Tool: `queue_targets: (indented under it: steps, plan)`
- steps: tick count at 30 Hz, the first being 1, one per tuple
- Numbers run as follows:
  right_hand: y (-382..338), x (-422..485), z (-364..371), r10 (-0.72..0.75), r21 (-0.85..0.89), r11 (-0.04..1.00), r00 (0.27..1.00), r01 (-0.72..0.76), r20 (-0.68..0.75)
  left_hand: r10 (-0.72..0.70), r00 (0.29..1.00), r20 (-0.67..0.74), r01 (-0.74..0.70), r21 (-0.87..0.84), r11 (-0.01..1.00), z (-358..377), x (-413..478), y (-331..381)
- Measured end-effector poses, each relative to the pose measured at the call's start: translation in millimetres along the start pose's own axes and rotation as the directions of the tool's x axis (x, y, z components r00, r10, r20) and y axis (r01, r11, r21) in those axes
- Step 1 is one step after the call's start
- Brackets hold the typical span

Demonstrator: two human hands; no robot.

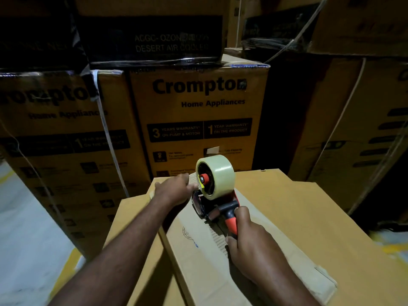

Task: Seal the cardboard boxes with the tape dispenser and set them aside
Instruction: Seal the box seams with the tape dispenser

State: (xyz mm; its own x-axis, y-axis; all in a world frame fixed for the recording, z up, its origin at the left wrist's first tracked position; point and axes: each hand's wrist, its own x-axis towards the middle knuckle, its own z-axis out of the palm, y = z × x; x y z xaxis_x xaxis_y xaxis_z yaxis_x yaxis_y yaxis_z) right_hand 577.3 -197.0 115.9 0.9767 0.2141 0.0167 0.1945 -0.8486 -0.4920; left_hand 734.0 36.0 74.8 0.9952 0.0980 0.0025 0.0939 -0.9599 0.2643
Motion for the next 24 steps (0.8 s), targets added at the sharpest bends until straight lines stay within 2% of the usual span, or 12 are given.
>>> queue_targets:
  steps: [8, 17, 24]
  plan:
    - [4, -5, 2, 0.006, 0.041, 0.999, 1.0, -0.005, -0.027, -0.034, 0.999, 0.033, 0.032, 0.067, 0.997, 8, -3, -8]
    - [1, -6, -11, -0.028, -0.047, 0.998, 0.999, 0.03, 0.041, -0.129, 0.985, 0.116, 0.118, 0.091, 0.989, 7, -4, 1]
    - [10, -63, -38, 0.059, -0.109, 0.993, 0.988, -0.044, 0.142, -0.173, 0.979, 0.105, 0.161, 0.107, 0.981, 4, -6, -1]
